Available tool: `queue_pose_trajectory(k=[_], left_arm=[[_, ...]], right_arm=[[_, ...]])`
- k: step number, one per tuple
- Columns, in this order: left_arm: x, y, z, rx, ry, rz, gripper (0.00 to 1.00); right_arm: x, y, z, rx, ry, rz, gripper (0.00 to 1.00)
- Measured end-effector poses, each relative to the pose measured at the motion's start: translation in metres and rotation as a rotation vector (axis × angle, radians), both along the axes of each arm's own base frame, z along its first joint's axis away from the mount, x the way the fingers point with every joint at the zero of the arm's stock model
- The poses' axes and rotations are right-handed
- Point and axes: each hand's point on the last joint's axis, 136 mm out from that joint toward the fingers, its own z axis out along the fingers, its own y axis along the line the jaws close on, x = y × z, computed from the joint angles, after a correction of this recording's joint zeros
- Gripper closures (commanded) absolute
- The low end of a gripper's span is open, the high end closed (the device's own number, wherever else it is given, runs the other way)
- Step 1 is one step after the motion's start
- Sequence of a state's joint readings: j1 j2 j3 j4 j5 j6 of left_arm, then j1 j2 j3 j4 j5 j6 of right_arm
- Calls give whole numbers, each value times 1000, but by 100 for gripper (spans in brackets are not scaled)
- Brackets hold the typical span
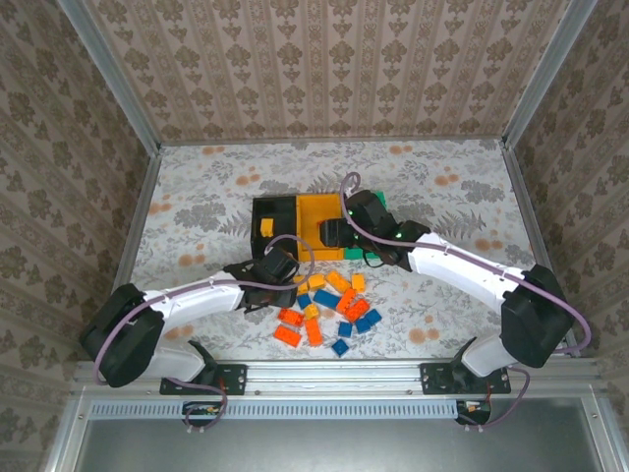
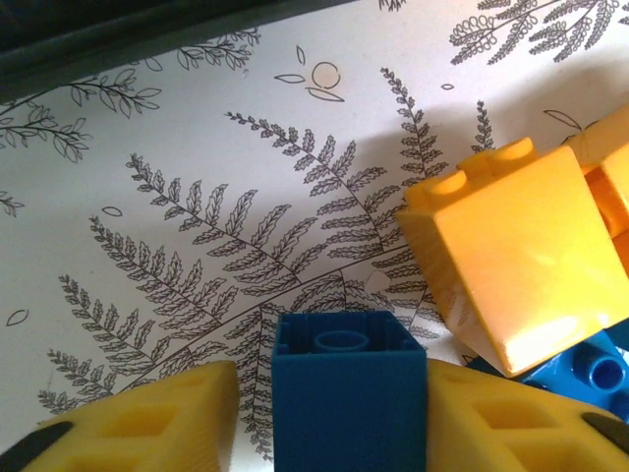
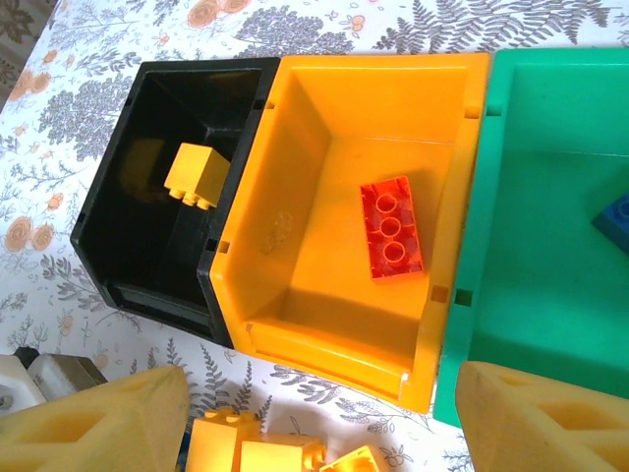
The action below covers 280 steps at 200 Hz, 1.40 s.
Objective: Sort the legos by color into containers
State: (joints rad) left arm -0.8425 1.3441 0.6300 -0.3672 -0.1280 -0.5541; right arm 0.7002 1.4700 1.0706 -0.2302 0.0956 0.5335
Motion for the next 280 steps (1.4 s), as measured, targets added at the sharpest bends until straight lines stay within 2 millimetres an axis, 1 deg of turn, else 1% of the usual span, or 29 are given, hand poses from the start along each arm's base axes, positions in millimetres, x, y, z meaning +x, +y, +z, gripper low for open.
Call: queue_pose_trajectory(k=[20, 26, 39, 55, 70, 89, 99, 120, 136, 152, 165, 181, 199, 207, 221, 232, 246, 266, 280], left_arm=[[0, 0, 0, 0, -2, -1, 57], [0, 0, 0, 0, -2, -1, 54], [1, 0, 0, 1, -3, 0, 46], [1, 1, 0, 6, -5, 2, 44], [1, 1, -1, 9, -5, 4, 48], [1, 2, -2, 12, -2, 4, 57], [1, 2, -3, 14, -3, 3, 61], [2, 1, -3, 13, -3, 2, 71], [3, 0, -1, 14, -3, -1, 72], [4, -2, 9, 6, -12, -4, 71], [8, -7, 28, -19, -35, -7, 71], [19, -24, 64, -82, -97, -26, 71], [36, -51, 108, -169, -170, -55, 71], [43, -63, 123, -201, -193, -65, 71], [58, -86, 141, -245, -219, -87, 72], [71, -106, 149, -270, -225, -103, 72], [86, -132, 149, -289, -220, -129, 73], [110, -169, 140, -303, -201, -162, 73], [123, -189, 133, -306, -193, -181, 73]], right_arm=[[-2, -4, 4, 9, -9, -10, 27], [-3, -5, 6, 14, -12, -13, 26], [-5, -8, 10, 26, -22, -17, 26], [-9, -13, 18, 42, -41, -19, 25], [-13, -18, 27, 61, -64, -22, 25], [-18, -24, 37, 80, -89, -25, 25], [-20, -26, 40, 86, -96, -28, 25], [-22, -33, 44, 91, -110, -39, 25], [-23, -39, 46, 88, -121, -48, 25], [-24, -47, 47, 82, -134, -62, 25], [-27, -54, 48, 78, -144, -76, 25], [-31, -65, 46, 70, -154, -99, 25], [-38, -79, 37, 56, -155, -125, 24], [-42, -85, 32, 47, -152, -137, 24], [-48, -95, 22, 29, -142, -156, 24], [-52, -101, 16, 16, -132, -166, 24], [-58, -108, 9, 7, -122, -179, 24], [-66, -117, 0, -1, -110, -196, 24], [-72, -123, -5, -3, -106, -205, 23]])
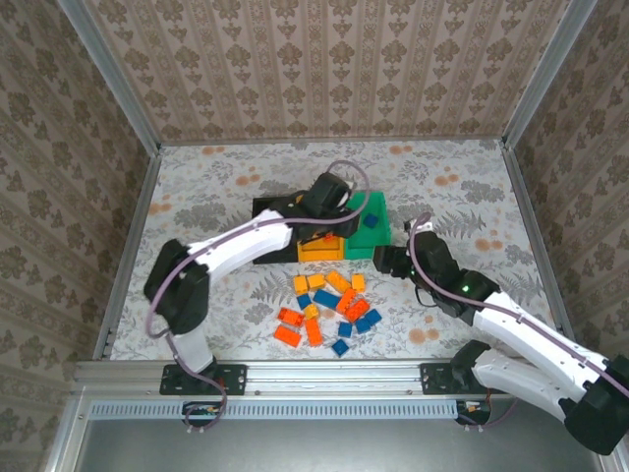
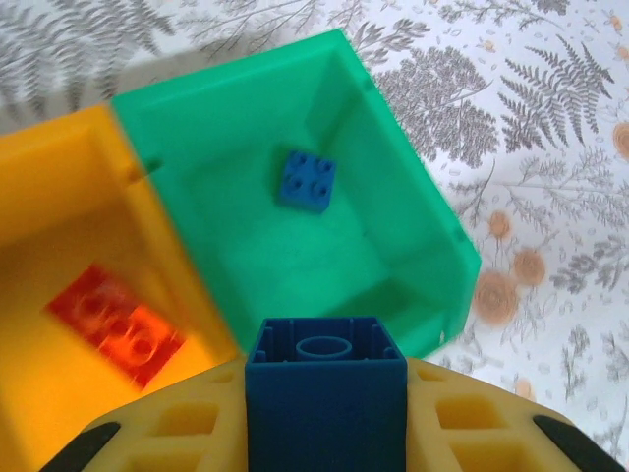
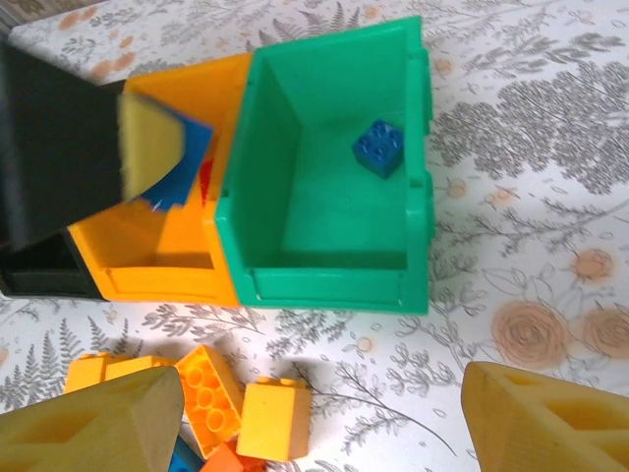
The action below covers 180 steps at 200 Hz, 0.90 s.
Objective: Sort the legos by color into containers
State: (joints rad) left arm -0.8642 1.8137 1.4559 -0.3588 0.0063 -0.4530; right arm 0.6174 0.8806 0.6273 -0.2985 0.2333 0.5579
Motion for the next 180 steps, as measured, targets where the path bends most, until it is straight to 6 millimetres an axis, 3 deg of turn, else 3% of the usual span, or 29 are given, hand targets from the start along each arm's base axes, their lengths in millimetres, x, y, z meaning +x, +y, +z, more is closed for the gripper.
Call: queue_pose_trajectory(k=[24, 57, 91, 122, 149, 157, 180], left_arm=[[17, -27, -14, 0, 17, -26, 70], [33, -50, -26, -1, 27, -46, 56], [37, -57, -27, 3, 35, -56, 31], [36, -58, -22, -13, 39, -57, 16], [24, -45, 0, -51, 20, -54, 8], [17, -37, 13, -68, 5, -53, 1], [-6, -7, 56, -143, -59, -37, 0]], right_arm=[[-8, -6, -9, -5, 17, -7, 23], [-13, -11, -16, -11, 37, -15, 23], [-14, -12, -20, -13, 44, -17, 22], [-16, -9, -24, -7, 57, 1, 20], [-16, 4, -33, -2, 92, 63, 22], [-16, 9, -39, -1, 113, 85, 23], [-17, 22, -60, -7, 193, 127, 26]])
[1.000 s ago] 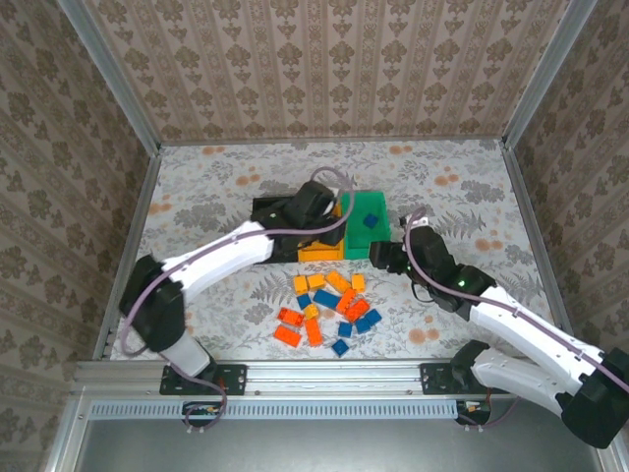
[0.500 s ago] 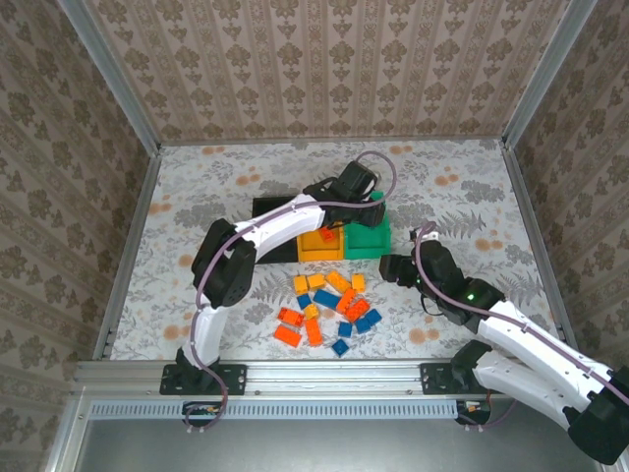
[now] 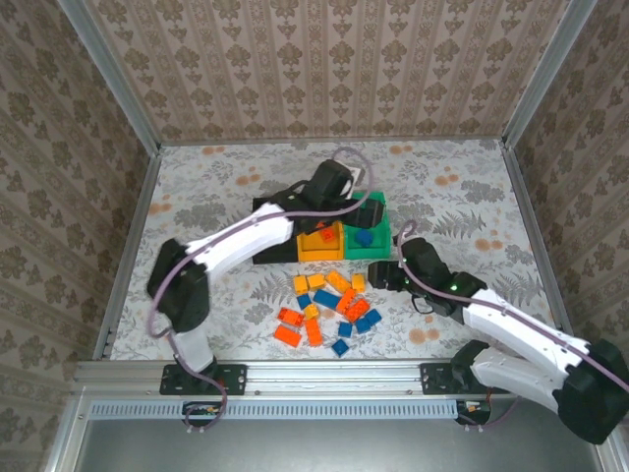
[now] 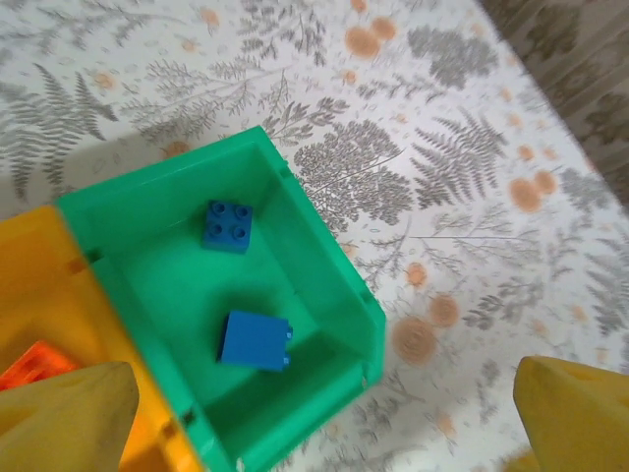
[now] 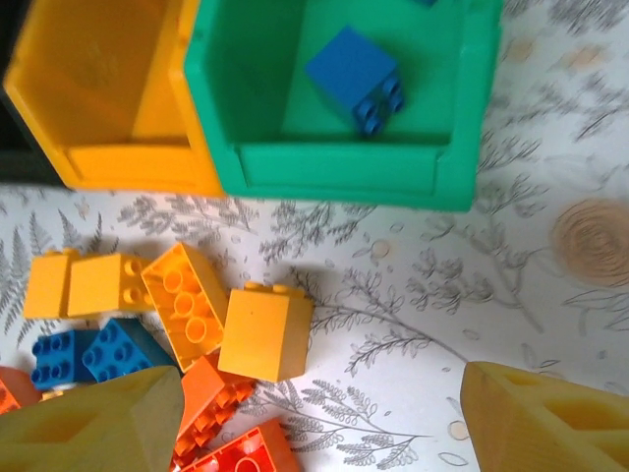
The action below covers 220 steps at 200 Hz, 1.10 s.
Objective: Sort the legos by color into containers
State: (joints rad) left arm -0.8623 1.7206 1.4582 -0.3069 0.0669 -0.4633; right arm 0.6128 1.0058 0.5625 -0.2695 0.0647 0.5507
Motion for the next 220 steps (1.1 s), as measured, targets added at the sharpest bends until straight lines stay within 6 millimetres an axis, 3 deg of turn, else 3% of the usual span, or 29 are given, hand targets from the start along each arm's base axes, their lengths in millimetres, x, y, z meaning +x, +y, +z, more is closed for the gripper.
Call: queue_pose_trajectory(k=[12, 26, 72, 105, 158, 220], left_arm=[[-13, 19, 19, -39, -36, 17, 0], [-29, 44, 26, -64, -59, 45, 0], [-75, 130, -15, -13, -47, 179, 0], [-94, 174, -34, 3, -53, 274, 0], [-108, 213, -55, -7, -54, 384, 0], [-111, 227, -67, 4, -41, 438, 0]], right_arm=[[0, 7, -10, 1, 31, 18, 26], [1, 16, -17, 3, 46, 33, 26], [12, 47, -29, 4, 77, 60, 29], [23, 62, -42, -12, 107, 54, 33], [30, 60, -75, -83, 184, 4, 48], [27, 43, -76, -132, 190, -60, 64]])
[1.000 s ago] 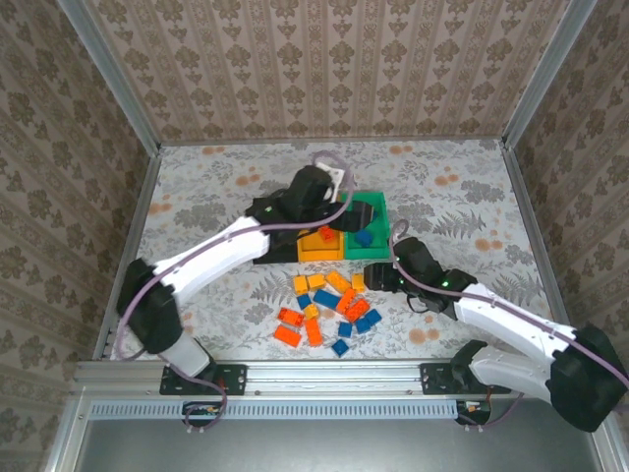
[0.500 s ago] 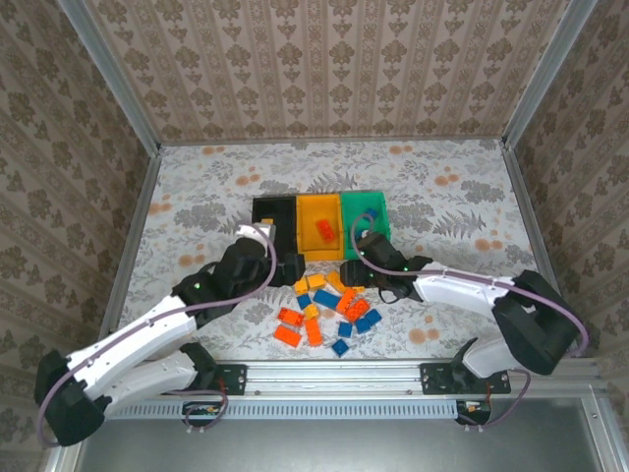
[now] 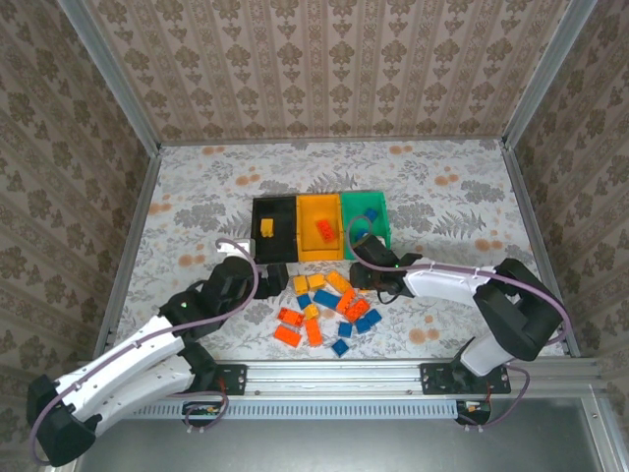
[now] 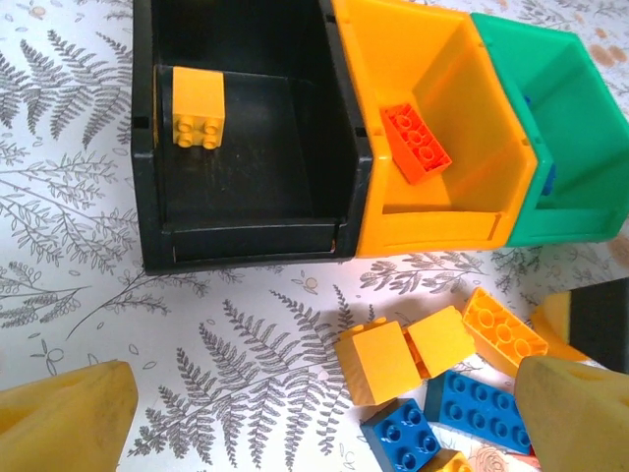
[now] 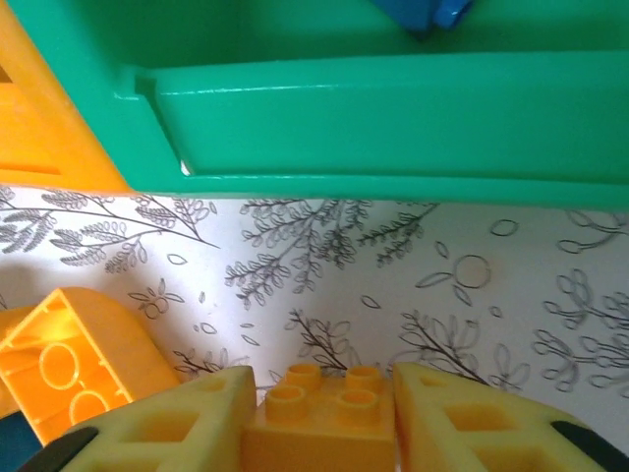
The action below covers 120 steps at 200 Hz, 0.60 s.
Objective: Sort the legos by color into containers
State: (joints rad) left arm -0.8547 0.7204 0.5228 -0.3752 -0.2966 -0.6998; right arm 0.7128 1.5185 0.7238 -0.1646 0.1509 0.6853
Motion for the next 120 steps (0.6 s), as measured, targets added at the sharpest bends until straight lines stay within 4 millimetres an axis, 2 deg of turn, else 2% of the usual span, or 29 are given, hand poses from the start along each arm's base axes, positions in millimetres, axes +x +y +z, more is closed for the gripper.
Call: queue_pose_trajectory(k=[30, 70, 92, 120], left_arm=[[2, 3, -6, 8, 16, 17, 0], [5, 10, -13, 21, 35, 49, 0], [2, 19, -21, 45, 61, 67, 0], [-4, 27, -25, 43, 73, 81, 0]], right_arm=[[-8, -12, 11, -7, -18, -12, 68], [-8, -10, 60, 51, -111, 23, 70], [4, 11, 93, 94, -159, 77, 69], [29, 66, 136, 172, -216, 177, 69]])
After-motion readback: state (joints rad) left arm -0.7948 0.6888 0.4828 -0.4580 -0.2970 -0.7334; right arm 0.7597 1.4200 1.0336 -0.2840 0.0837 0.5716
